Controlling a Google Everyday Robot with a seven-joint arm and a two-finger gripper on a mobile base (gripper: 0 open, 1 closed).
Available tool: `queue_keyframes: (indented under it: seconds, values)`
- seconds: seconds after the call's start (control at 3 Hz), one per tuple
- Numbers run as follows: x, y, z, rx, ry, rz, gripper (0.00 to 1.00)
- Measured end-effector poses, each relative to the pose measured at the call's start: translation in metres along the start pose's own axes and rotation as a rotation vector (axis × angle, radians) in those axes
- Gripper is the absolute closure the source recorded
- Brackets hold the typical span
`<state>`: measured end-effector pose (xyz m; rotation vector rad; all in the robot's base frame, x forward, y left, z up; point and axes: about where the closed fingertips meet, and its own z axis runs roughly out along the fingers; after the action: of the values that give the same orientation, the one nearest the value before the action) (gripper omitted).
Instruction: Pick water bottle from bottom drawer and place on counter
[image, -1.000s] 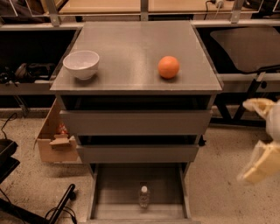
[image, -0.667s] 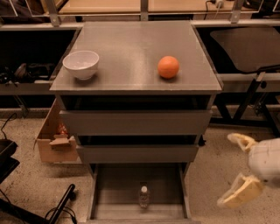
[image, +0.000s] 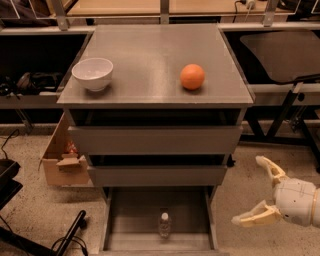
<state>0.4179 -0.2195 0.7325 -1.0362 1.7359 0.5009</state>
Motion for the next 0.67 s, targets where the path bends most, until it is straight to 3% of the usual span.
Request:
queue_keyframes:
  seconds: [0.33,0.67]
  values:
    - [0.0227,0.0033,0.0093,-0.016,-0.033,-0.036,0.00]
    - [0.0223,0.0033,0.0093,-0.016,-0.032,-0.037,0.00]
